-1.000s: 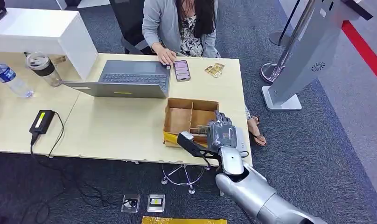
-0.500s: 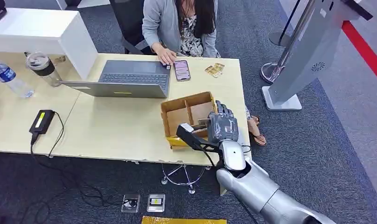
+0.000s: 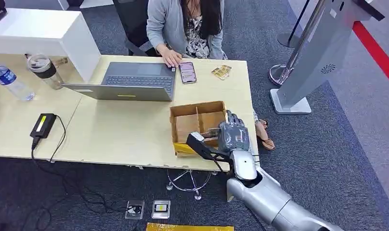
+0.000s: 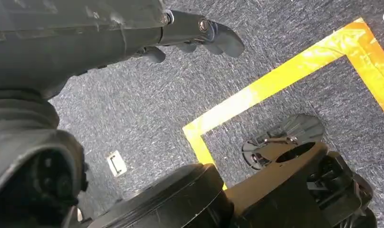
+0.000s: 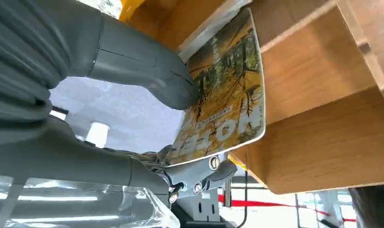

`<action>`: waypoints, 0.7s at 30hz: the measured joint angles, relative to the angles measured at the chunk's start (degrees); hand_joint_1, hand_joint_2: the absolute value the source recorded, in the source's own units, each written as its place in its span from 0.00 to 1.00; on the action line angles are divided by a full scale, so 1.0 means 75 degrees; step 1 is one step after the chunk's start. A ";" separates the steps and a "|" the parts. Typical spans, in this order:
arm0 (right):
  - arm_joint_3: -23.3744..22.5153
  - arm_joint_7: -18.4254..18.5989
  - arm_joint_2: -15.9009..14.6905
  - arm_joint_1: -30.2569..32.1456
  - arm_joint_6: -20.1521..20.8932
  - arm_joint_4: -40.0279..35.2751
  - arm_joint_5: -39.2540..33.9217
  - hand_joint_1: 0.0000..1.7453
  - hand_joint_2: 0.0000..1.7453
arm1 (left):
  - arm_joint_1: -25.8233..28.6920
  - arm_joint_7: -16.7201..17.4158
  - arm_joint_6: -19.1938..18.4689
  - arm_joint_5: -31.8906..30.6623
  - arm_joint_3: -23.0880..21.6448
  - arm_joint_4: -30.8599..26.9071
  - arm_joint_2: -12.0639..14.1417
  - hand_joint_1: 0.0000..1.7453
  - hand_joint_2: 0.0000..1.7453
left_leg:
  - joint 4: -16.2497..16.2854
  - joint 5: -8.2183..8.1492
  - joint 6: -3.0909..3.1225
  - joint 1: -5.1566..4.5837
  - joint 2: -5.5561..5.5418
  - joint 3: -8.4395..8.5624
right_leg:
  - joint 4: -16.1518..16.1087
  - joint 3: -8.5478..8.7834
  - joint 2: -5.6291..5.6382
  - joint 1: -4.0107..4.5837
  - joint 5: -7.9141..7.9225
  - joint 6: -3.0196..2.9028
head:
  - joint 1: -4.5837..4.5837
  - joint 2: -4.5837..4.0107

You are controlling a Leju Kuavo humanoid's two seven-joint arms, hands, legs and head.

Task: Pass the card to the sensor for recognition and then transmit it.

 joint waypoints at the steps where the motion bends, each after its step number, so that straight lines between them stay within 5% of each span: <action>1: 0.0000 -0.0020 -0.0006 0.0026 -0.0003 0.0009 -0.0017 1.00 1.00 | -0.0002 0.0003 0.0000 0.0000 0.0000 0.0000 0.0000 0.00 0.00 | 0.0000 0.0000 0.0000 0.0000 0.0000 0.0000 | 0.0000 0.0000 0.0000 0.0000 0.0000 0.0000 | -0.0003 0.0000; 7: 0.0000 -0.0082 -0.0029 0.0127 -0.0026 0.0035 -0.0061 1.00 1.00 | -0.0010 0.0012 0.0003 0.0000 0.0000 0.0000 0.0000 0.00 0.00 | 0.0000 0.0000 0.0000 0.0000 0.0000 -0.0001 | 0.0000 0.0000 0.0000 0.0000 0.0000 0.0000 | 0.0000 0.0000; 8: 0.0000 -0.0139 -0.0044 0.0165 -0.0049 0.0067 -0.0104 0.02 1.00 | -0.0013 0.0012 0.0009 0.0000 0.0000 0.0000 0.0000 0.00 0.00 | 0.0000 0.0000 0.0000 0.0000 0.0000 -0.0001 | 0.0000 0.0000 -0.0001 0.0000 0.0000 0.0000 | 0.0000 0.0000; 11: 0.0009 -0.0324 -0.0041 0.0244 -0.0228 0.0216 -0.0183 0.00 1.00 | -0.0011 0.0012 0.0064 0.0009 0.0000 0.0000 0.0000 0.00 0.00 | 0.0000 0.0000 0.0000 0.0000 0.0001 0.0000 | 0.0000 0.0002 0.0000 0.0000 0.0000 0.0000 | 0.0000 0.0000; 12: 0.0009 -0.0341 -0.0023 0.0244 -0.0292 0.0242 -0.0154 0.00 0.00 | -0.0011 0.0012 0.0082 0.0012 0.0000 0.0000 0.0000 0.00 0.00 | -0.0001 0.0000 0.0000 0.0000 0.0001 0.0003 | 0.0000 0.0003 0.0000 0.0000 0.0000 0.0000 | -0.0003 0.0000; 17: 0.0009 -0.0373 0.0023 0.0248 -0.0399 0.0338 -0.0099 0.00 0.00 | -0.0008 0.0012 0.0119 0.0044 0.0000 0.0000 0.0000 0.00 0.00 | -0.0001 0.0000 0.0000 0.0000 0.0003 0.0014 | 0.0000 0.0015 0.0001 0.0000 0.0000 0.0000 | -0.0003 0.0000; 18: 0.0009 -0.0376 0.0038 0.0249 -0.0399 0.0347 -0.0099 0.00 1.00 | -0.0007 0.0012 0.0122 0.0047 0.0000 0.0000 0.0000 0.00 0.00 | -0.0001 0.0000 0.0000 0.0000 0.0003 0.0017 | 0.0000 0.0017 0.0001 0.0000 0.0000 0.0000 | 0.0000 0.0000; 21: 0.0006 -0.0376 0.0047 0.0240 -0.0426 0.0364 -0.0058 0.00 1.00 | 0.0001 0.0009 0.0134 0.0052 0.0000 0.0000 0.0000 0.00 0.00 | -0.0001 0.0000 0.0000 0.0000 0.0008 0.0027 | 0.0000 0.0026 0.0000 0.0000 0.0003 -0.0001 | 0.0000 0.0000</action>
